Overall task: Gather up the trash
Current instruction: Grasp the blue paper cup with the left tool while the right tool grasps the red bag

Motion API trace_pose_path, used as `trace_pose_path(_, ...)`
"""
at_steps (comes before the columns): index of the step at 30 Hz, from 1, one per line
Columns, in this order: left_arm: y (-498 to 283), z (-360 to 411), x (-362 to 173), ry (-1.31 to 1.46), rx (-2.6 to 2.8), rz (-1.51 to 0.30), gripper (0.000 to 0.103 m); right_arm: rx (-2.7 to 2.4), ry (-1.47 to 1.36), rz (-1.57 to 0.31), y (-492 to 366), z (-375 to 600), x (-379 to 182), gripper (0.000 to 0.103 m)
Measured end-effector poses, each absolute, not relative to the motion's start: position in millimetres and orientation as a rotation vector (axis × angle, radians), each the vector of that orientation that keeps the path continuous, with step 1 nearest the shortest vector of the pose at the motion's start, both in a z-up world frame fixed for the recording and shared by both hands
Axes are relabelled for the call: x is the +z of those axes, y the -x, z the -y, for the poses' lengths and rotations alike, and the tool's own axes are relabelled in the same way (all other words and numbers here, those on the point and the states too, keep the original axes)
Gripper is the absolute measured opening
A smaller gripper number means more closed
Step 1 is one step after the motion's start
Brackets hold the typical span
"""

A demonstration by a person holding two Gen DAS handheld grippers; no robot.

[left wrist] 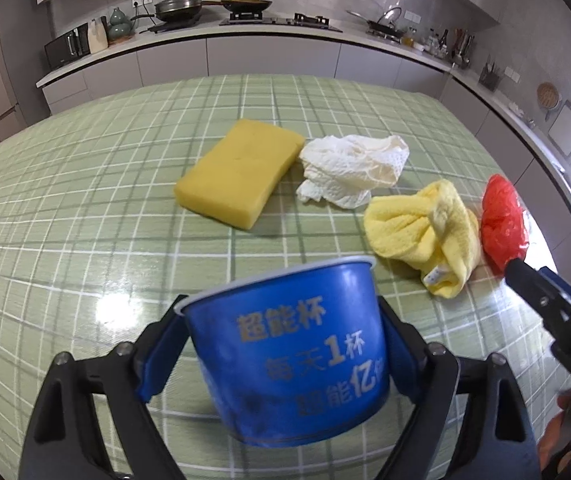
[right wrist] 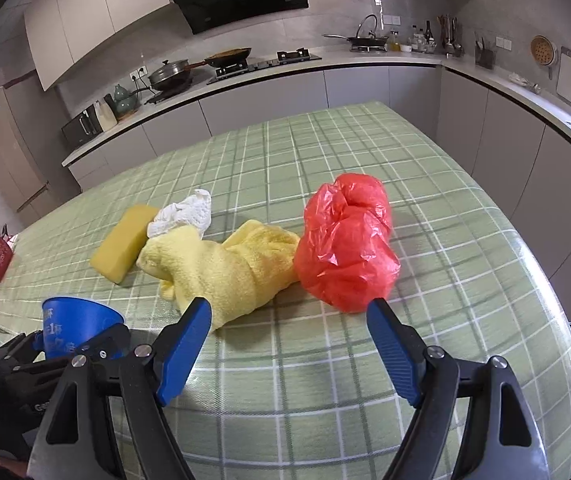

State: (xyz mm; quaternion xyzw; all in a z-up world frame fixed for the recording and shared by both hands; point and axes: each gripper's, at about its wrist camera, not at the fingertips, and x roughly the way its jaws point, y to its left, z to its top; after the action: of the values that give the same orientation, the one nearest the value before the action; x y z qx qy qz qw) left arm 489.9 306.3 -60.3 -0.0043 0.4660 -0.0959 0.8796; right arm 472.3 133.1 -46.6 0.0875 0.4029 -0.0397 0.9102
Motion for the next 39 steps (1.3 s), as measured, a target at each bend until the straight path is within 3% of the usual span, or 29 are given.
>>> trace_pose_path(10,-493.6,-301.8,-40.2,0.069,-0.199,-0.888,0.087,-0.114,-0.160,-0.806,-474.9,-119.3,-47.7,0.082)
trace_pose_path(29,-504.0,-288.3,-50.9,0.093,-0.132,-0.896,0.087,-0.108,-0.163,-0.831,-514.6,-90.2,-72.2,0.081)
trace_pose_path(30,-503.5,-288.5,-50.9,0.095,-0.129,-0.896,0.087,-0.103,-0.173,-0.834,-515.1,-88.2,-74.1,0.075)
trace_pose_path(31,-503.1,-288.4,-50.8,0.096,-0.128,-0.896,0.087,-0.099,-0.183,-0.835,-515.2,-86.8,-75.4,0.062)
trace_pose_path(34,-500.9,-288.8,-49.9,0.095,-0.125,-0.889,0.087,-0.084,-0.198,-0.837,-514.8,-82.5,-77.8,0.043)
trace_pose_path(36,-497.6,-288.8,-48.1,0.094,-0.119,-0.882,0.087,-0.082,-0.195,-0.831,-512.8,-80.6,-77.4,0.035)
trace_pose_path(39,-492.6,-288.7,-44.5,0.096,-0.111,-0.873,0.087,-0.069,-0.198,-0.817,-508.1,-77.8,-72.2,0.031)
